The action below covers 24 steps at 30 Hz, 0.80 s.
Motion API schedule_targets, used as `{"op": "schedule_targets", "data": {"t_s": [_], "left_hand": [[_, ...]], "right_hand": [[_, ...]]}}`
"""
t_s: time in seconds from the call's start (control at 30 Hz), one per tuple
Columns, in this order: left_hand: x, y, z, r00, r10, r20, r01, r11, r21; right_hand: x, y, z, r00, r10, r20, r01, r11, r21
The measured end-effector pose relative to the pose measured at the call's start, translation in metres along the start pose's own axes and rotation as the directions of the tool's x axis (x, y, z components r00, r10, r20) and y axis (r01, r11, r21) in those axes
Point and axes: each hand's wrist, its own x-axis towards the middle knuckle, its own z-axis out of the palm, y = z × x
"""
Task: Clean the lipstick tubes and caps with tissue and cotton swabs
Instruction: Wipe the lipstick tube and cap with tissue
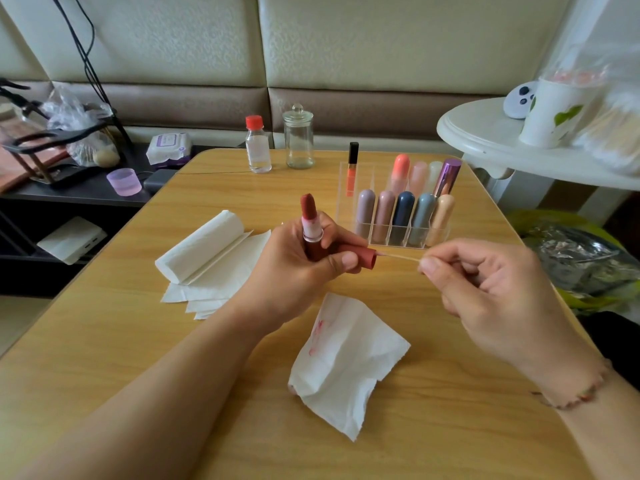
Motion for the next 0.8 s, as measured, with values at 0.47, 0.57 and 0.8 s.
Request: {"op": "schedule_targets", "data": {"t_s": [0.47,0.57,0.8], "left_hand": [[0.0,-0.002,0.0,1.0,-0.013,0.0,0.012,0.992,-0.129],[0.0,-0.002,0.0,0.992,-0.124,0.032,0.128,0.933,-0.335],[0.001,-0.002,0.003,0.961,-0.231,0.15,0.274,0.752,-0.6]], "right_hand": [[0.001,0.001,-0.002,0.981,0.086,0.176,-0.08,0.996,-0.038],[0.002,-0.001,-0.006,0.985,0.128,0.115,-0.137,0.988,0.069],[0.005,-0.01,-0.006,0.954,0.226,0.198,-0.285,0.886,0.366]]}}
